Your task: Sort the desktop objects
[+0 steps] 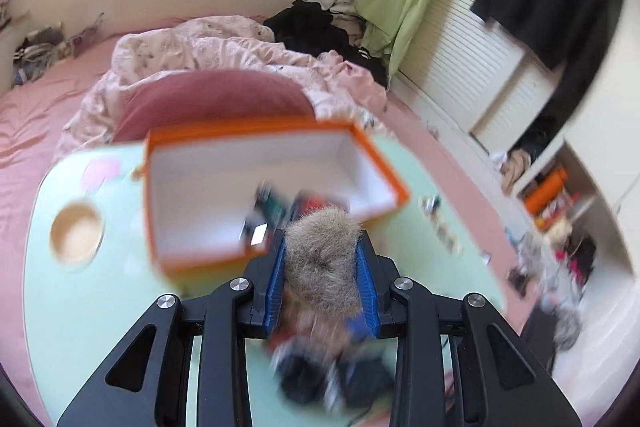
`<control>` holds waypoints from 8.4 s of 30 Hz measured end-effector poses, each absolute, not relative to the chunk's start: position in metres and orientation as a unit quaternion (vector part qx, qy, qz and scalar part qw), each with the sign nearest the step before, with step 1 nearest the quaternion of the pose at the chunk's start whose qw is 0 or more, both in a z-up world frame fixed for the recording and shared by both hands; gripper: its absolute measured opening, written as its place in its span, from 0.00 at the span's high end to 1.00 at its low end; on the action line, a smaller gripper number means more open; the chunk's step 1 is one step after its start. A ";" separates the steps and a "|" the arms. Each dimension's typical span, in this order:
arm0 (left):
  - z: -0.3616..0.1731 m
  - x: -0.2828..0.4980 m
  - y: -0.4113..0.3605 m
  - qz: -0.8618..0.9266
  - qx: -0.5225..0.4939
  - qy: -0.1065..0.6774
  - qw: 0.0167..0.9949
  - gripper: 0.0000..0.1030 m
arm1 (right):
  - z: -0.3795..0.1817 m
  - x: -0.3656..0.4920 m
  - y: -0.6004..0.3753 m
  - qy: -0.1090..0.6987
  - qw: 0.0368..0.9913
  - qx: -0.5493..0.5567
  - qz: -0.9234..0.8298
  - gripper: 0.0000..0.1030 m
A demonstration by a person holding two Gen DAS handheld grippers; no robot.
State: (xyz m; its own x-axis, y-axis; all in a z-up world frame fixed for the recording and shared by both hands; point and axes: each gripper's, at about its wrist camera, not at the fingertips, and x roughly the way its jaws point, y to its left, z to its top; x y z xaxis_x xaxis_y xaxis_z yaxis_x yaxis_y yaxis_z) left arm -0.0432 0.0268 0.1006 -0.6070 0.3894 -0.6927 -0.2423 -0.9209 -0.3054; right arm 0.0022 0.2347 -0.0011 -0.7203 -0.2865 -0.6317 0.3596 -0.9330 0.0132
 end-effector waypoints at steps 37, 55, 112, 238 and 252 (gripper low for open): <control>0.003 0.039 0.021 0.932 -0.360 0.015 0.048 0.01 | -0.004 0.002 0.239 0.059 0.172 0.332 -0.926 0.00; 0.002 0.038 0.026 0.937 -0.344 0.012 0.057 0.00 | 0.003 0.014 0.242 0.056 0.172 0.318 -0.931 0.01; 0.005 0.036 0.026 0.937 -0.343 0.010 0.058 0.00 | 0.057 -0.200 0.073 0.037 0.186 0.624 -0.758 0.45; 0.068 -0.135 0.062 0.860 -0.501 -0.025 0.092 1.00 | 0.001 0.026 0.209 0.076 0.201 0.348 -0.913 0.00; 0.052 -0.174 0.037 0.841 -0.538 -0.043 0.039 0.35 | 0.003 0.024 0.207 0.076 0.203 0.347 -0.912 0.00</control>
State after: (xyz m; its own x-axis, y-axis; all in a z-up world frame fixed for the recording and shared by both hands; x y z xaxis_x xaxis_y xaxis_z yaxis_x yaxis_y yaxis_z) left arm -0.1742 0.0374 0.0522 -0.4185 0.1120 -0.9013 -0.0189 -0.9932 -0.1146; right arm 0.0242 0.2069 0.0027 -0.6764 -0.3188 -0.6639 0.4237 -0.9058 0.0033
